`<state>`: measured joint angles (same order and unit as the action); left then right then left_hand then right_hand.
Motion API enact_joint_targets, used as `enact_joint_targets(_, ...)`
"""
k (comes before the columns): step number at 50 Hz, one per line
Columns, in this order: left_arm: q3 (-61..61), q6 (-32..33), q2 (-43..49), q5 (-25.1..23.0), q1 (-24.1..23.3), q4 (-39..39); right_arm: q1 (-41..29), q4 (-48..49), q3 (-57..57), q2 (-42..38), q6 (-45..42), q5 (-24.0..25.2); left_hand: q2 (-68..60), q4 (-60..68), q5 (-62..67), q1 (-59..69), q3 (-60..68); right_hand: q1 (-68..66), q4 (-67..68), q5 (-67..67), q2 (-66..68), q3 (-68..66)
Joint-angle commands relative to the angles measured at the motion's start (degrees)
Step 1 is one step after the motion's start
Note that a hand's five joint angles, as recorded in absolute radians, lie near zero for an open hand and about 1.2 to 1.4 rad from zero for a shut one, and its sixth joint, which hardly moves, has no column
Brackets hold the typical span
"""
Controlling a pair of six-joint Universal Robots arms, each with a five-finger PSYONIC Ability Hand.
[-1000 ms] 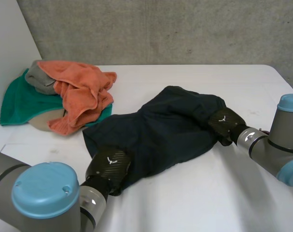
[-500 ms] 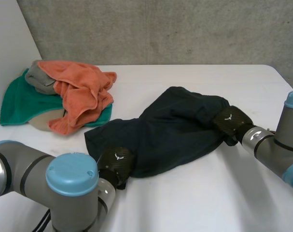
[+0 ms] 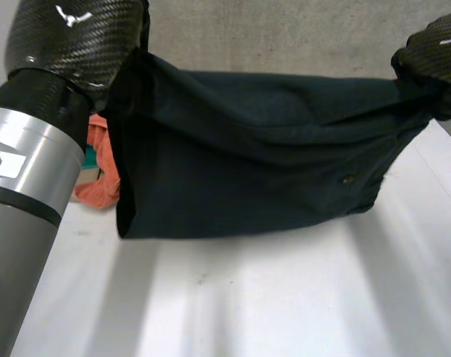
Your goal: Fold the laundry.
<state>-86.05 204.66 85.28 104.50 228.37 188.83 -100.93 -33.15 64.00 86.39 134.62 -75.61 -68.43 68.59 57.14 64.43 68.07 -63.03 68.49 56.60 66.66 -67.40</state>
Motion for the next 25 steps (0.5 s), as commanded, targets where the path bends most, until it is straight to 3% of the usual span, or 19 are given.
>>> enact_joint_targets(1, 2.8, 0.1, 11.4, -0.2, 0.7, -2.5, -2.7, -3.4, -1.3, -7.9, -6.0, -4.1, -11.6, 11.4, 12.9, 15.6, 11.9, -17.0, 11.5, 13.4, 13.3, -12.6)
enact_joint_targets(5, 6.5, 0.3, 20.5, -0.3, 1.6, -2.4, -3.6, 0.1, -1.7, -14.5, -5.9, -7.3, -11.6, 11.4, 12.9, 15.6, 11.9, -17.0, 11.5, 13.4, 13.3, -12.6)
enact_joint_targets(9, 14.8, 0.4, 28.4, -0.3, 5.8, -2.1, -3.7, 7.9, -3.3, -20.1, -5.9, -9.9, -11.6, 11.4, 12.9, 15.6, 11.9, -17.0, 11.5, 13.4, 13.3, -12.6)
enact_joint_targets(13, 32.5, 1.0, 35.2, -0.6, 8.4, -0.2, -4.5, 24.8, -9.5, -24.0, -5.2, -13.2, -11.6, 11.4, 12.9, 15.6, 11.9, -17.0, 11.5, 13.4, 13.3, -12.6)
enact_joint_targets(15, 39.0, 1.4, 36.5, -0.7, 8.4, 1.3, -4.7, 32.7, -12.0, -24.6, -4.5, -14.1, -11.6, 11.4, 12.9, 15.6, 11.9, -17.0, 11.5, 13.4, 13.3, -12.6)
enact_joint_targets(16, 42.0, 1.4, 37.0, -0.8, 8.4, 2.2, -4.9, 41.1, -13.5, -24.8, -3.4, -14.7, -11.6, 11.4, 12.9, 15.6, 11.9, -17.0, 11.5, 13.4, 13.3, -12.6)
enact_joint_targets(20, 54.6, 1.3, 37.9, -1.8, 8.9, 11.4, -5.1, 59.5, -14.9, -24.4, -1.0, -14.9, -11.6, 11.4, 12.9, 15.6, 11.9, -17.0, 11.5, 13.4, 13.3, -12.6)
enact_joint_targets(25, 54.7, 1.2, 37.0, -2.9, 8.8, 16.7, -6.6, 64.7, -15.2, -23.9, -0.3, -14.4, -11.6, 11.4, 12.9, 15.6, 11.9, -17.0, 11.5, 13.4, 13.3, -12.6)
